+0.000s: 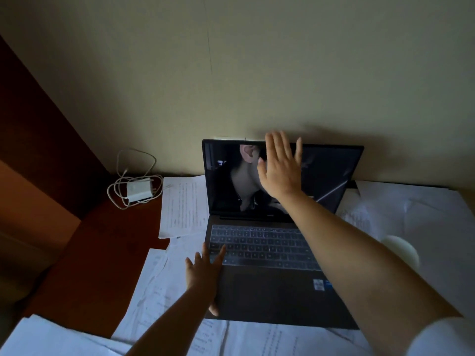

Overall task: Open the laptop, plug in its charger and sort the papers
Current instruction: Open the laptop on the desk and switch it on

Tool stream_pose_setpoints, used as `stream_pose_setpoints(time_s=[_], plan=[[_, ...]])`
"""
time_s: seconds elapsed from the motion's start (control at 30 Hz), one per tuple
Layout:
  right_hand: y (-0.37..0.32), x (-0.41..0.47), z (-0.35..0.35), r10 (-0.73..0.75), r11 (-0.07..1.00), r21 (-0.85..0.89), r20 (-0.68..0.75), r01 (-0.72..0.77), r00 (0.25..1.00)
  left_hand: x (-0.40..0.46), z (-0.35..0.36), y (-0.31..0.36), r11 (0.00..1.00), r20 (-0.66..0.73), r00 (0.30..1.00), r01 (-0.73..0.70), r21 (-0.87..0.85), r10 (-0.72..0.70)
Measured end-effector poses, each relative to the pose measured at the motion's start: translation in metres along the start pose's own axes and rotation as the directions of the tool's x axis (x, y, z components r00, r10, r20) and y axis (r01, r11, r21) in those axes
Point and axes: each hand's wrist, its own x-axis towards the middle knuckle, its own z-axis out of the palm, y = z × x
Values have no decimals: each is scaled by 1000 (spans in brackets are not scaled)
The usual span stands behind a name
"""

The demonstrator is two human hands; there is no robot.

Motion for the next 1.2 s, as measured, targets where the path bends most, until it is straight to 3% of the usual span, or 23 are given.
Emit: stream_pose_setpoints(time_s=[0.13, 0.4, 0.57, 0.63, 0.73, 0.83, 0.97, 1.13, 1.2], plan=[[-6, -1, 0, 76, 995, -70, 155, -66, 985, -1, 0, -1, 1000, -21, 1000, -7, -2, 7], [-5, 24, 1, 118, 992, -80, 319, -97, 940, -1, 5, -5, 999, -38, 999, -13, -40, 11], [-10, -15, -7, 84, 996, 22, 162, -89, 983, -2, 0, -4, 999, 34, 999, -29, -33, 30], [-17, -61, -2, 73, 987, 123, 210, -101, 975, 0, -4, -1, 994, 91, 994, -47, -94, 55], [-21, -140, 14, 47, 982, 143, 439, -122, 897, 2, -8, 8, 983, 87, 993, -66, -169, 82], [-11, -186, 21, 197, 958, 25, 670, -287, 716, 2, -6, 22, 990, -13, 996, -87, -110, 86], [18, -192, 21, 350, 915, -118, 709, -386, 612, 6, -3, 40, 974, -113, 978, -187, -125, 174], [57, -182, 30, 481, 863, -224, 639, -453, 601, 18, -3, 53, 968, -190, 966, -205, -146, 176], [70, -177, 35, 532, 827, -247, 632, -504, 564, 22, -4, 57, 968, -228, 962, -189, -164, 150]])
